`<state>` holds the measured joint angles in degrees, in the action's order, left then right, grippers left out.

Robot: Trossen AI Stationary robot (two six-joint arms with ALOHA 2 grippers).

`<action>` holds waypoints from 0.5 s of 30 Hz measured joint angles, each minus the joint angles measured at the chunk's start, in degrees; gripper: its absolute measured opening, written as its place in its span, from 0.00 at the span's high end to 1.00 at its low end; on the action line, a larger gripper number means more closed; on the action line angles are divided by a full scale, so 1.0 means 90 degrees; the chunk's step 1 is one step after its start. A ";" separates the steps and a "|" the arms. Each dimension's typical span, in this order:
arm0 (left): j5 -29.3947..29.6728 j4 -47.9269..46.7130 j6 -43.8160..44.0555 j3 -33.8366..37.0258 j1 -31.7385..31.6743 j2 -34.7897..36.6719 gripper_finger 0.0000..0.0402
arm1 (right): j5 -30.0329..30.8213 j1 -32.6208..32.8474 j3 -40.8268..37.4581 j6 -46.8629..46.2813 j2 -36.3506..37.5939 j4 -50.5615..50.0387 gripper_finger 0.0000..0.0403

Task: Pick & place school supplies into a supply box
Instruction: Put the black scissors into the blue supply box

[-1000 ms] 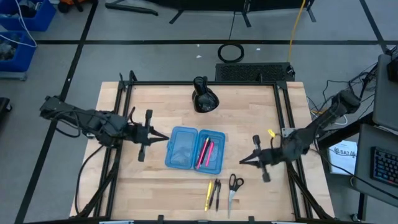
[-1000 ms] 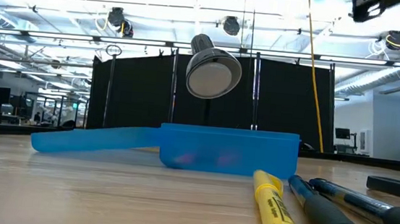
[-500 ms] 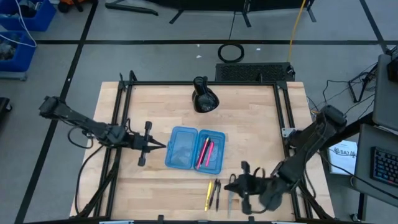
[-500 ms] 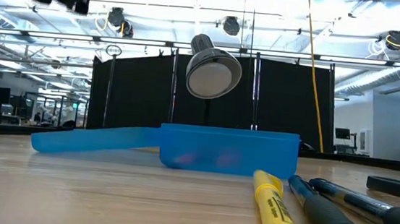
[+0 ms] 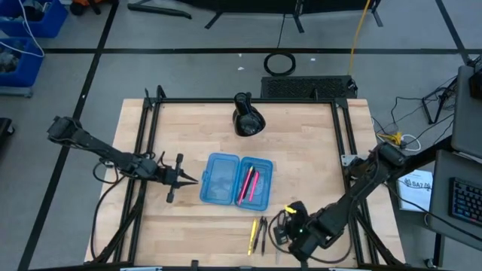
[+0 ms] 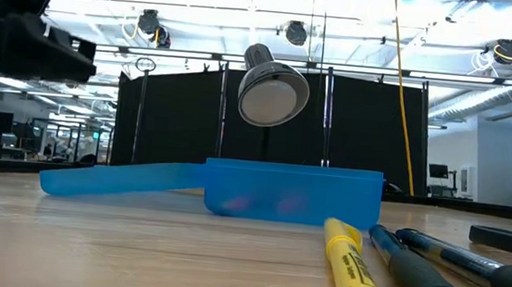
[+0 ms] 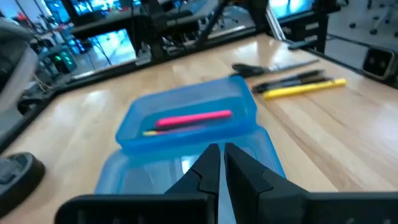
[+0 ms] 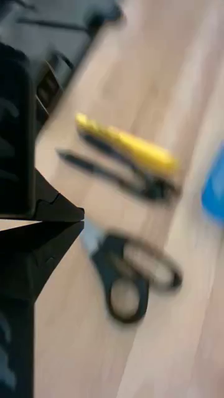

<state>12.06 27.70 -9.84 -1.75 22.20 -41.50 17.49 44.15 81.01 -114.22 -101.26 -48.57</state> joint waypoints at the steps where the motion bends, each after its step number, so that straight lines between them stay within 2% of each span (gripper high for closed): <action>1: -0.0021 -0.0007 0.0011 0.0035 0.0000 0.0000 0.92 | -0.0177 -0.0037 0.0000 -0.0225 -0.0049 -0.0198 1.00; 5: -0.0279 -0.0122 -0.0025 0.0133 0.0000 0.0000 0.93 | -0.0304 -0.0202 -0.0002 -0.0491 -0.0232 -0.0445 1.00; 10: -0.0530 -0.0300 -0.0057 0.0133 0.0000 -0.0002 0.95 | -0.0288 -0.0473 0.0002 -0.0229 -0.0443 0.0042 0.98; 13: -0.0586 -0.0299 -0.0054 0.0133 0.0000 -0.0002 0.98 | -0.0351 -0.0612 0.0002 -0.0232 -0.0626 0.0224 0.92; 15: -0.0649 -0.0298 -0.0050 0.0133 0.0000 -0.0002 0.99 | -0.0644 -0.0700 0.0001 -0.0316 -0.0698 0.0126 0.86</action>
<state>6.21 25.02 -10.29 -0.56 22.20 -41.52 11.69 37.85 81.02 -117.06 -107.54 -47.44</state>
